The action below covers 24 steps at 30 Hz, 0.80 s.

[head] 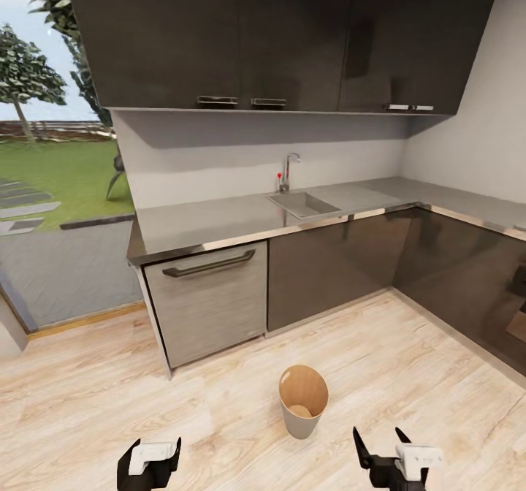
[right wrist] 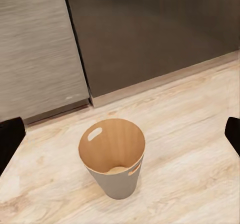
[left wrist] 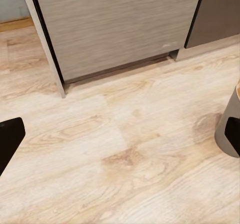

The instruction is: Put the three can of soda from the living room inside the tash can in the kitchen.

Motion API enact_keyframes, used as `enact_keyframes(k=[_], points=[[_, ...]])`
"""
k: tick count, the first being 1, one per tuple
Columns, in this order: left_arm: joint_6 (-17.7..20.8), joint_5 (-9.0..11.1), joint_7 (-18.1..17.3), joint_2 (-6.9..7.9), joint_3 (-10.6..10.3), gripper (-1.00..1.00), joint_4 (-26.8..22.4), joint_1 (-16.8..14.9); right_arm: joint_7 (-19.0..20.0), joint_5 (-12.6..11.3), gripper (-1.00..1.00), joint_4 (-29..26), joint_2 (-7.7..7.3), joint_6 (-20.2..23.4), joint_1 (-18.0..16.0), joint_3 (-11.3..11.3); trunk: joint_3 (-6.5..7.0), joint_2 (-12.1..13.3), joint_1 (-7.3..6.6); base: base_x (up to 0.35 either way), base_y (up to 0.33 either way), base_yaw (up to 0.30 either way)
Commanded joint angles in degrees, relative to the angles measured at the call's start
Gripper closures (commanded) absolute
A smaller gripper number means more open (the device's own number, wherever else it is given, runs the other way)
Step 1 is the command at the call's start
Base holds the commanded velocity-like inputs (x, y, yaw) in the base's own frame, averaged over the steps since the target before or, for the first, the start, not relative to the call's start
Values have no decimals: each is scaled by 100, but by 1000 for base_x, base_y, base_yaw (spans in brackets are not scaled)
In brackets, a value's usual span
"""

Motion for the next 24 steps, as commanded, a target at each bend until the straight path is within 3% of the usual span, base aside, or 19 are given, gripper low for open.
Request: enact_keyframes(k=[1,5,6,13,17,21,22,23,24], points=[[-1,0,-1,0,0,-100,-2,0,60,-17,-100,-83,1,16,9,-2,0,0,0,1,0,0],[1,0,-1,0,2,-100,-6,2,522,-54,-100,-377,42,213,33,-7,0,0,0,0,0,0],[1,1,-2,1,1,-100,-7,3,807,-52,-100,-560,14,440,42,-8,0,0,0,0,0,0],[0,0,-3,0,1,-100,-7,2,1322,-1,-100,-782,35,864,34,-59,0,0,0,0,0,0],[-1,0,-2,0,2,-100,-4,3,1331,31,-100,-812,28,1720,-64,-69,0,0,0,0,0,0],[0,-2,3,0,1,-100,-1,1,1045,108,-100,-823,13,2709,-510,-75,0,0,0,0,0,0],[0,-2,3,0,1,-100,-1,1,1045,108,-100,-823,13,2709,-510,-75,0,0,0,0,0,0],[1,-4,4,0,0,-100,0,1,725,177,-100,-795,4,3499,-986,-81,0,0,0,0,0,0],[-1,-3,4,0,0,-100,0,0,630,197,-100,-776,2,3781,-1162,-83,0,0,0,0,0,0]])
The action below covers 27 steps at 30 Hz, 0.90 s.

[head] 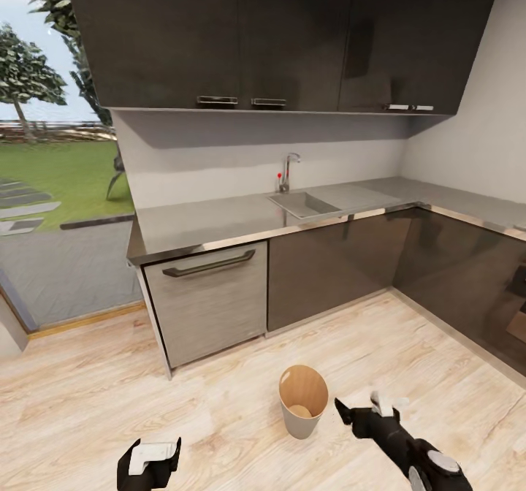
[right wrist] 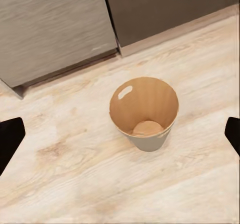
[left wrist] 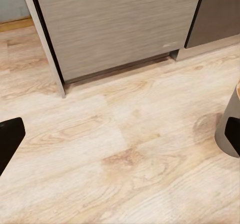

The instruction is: Put the three can of soda from the living room inside the tash can in the kitchen.

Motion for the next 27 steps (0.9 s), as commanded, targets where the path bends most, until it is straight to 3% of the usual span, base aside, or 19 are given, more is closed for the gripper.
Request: enact_keyframes(k=[1,2,5,7,11,13,14,15,16,23,27], points=[[1,1,0,0,1,-100,-1,0,-81,18,-100,25,-4,294,-189,1,-1,0,0,0,0,0],[-1,1,0,0,1,-100,0,0,-143,34,-100,54,-11,567,-372,1,-1,0,0,0,0,0],[-1,-2,-4,0,1,-100,-2,0,-341,88,-100,310,-51,1897,-1452,32,-1,0,0,0,0,0],[-1,-2,-6,0,1,-100,-4,0,-373,93,-100,475,-111,2514,-1977,25,-1,0,0,0,0,0],[1,1,-7,0,0,-100,-7,3,-394,86,-100,866,-277,3027,-2496,12,-1,0,0,0,0,0],[2,2,-7,-1,0,-100,-7,3,-409,92,-100,1200,-341,3148,-2683,28,-1,0,0,0,0,0],[2,2,-7,-1,0,-100,-9,4,-420,100,-100,1907,-420,3193,-3027,48,-1,0,0,0,0,0],[2,2,-7,-1,0,-100,-9,4,-420,100,-100,1907,-420,3193,-3027,48,-1,0,0,0,0,0],[2,2,-7,-2,0,-100,-9,3,-411,101,-100,2561,-502,3125,-3348,57,-1,0,0,0,0,0],[2,5,-8,0,0,-100,-9,5,-397,118,-100,4946,-788,2456,-4463,73,-1,0,0,0,0,0],[2,10,-8,0,0,-100,-53,8,-395,120,-100,5610,-922,2225,-4794,80,-1,0,0,0,0,0]])
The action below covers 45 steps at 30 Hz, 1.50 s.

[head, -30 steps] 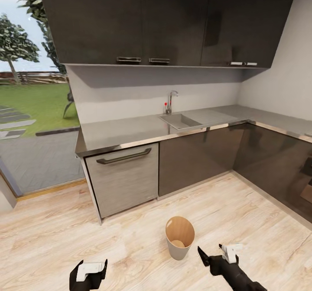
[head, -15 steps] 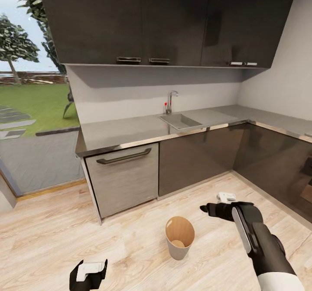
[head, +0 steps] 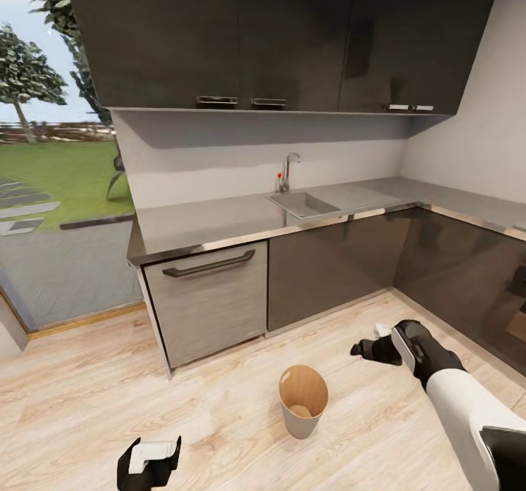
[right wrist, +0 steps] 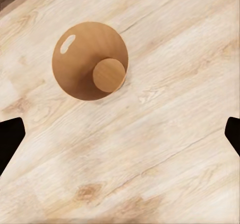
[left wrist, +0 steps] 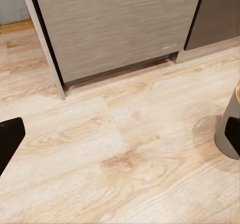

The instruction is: Put the three can of soda from the living room inside the tash can in the kitchen.

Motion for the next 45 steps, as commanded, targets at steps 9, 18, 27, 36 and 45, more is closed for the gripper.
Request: enact_keyframes(k=[9,18,27,36,45], points=[[0,2,0,-6,0,-100,-34,1,-11,-18,-100,166,30,-13,-221,8,0,0,0,0,0,0],[0,3,0,-9,4,-100,-17,1,34,-15,-100,156,96,-19,-235,41,0,0,0,0,0,0],[0,2,0,-9,10,-100,2,1,-10,-14,-100,155,222,-69,-236,641,0,0,0,0,0,0],[11,2,0,-8,15,-100,21,-1,-30,-15,-100,155,298,-89,-236,835,0,0,0,67,0,0],[17,2,0,-9,16,-100,36,-3,-40,-7,-100,158,380,-91,-236,861,0,0,0,286,0,0]])
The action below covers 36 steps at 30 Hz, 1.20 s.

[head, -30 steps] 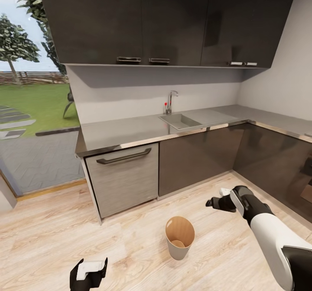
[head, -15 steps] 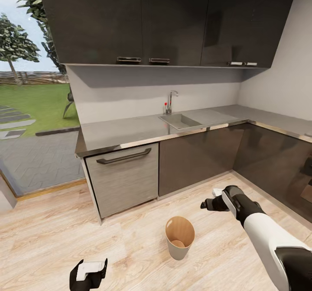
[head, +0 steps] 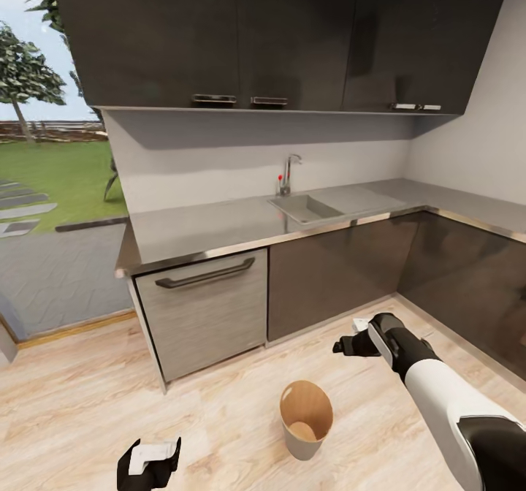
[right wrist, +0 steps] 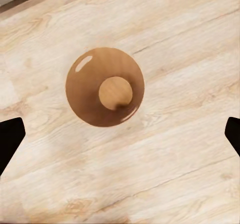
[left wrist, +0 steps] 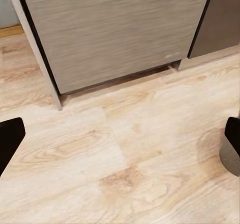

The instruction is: Put the three can of soda from the living room inside the tash can in the kitchen.

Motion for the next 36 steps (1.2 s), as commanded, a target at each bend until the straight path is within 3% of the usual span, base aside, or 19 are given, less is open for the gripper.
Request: enact_keyframes(k=[1,22,31,36], points=[[0,0,0,0,-1,-100,2,-1,0,1,-100,1,1,0,0,1,0,0,0,317,0,0],[-11,0,0,0,-7,-100,0,2,6,2,-100,15,3,9,0,3,0,0,0,154,0,0],[-16,1,2,0,-3,-100,-22,3,24,2,-100,15,3,5,0,3,0,0,0,26,0,0],[-17,7,8,0,8,-100,-8,2,29,2,-100,15,3,0,0,3,-90,-201,110,2,0,0]])
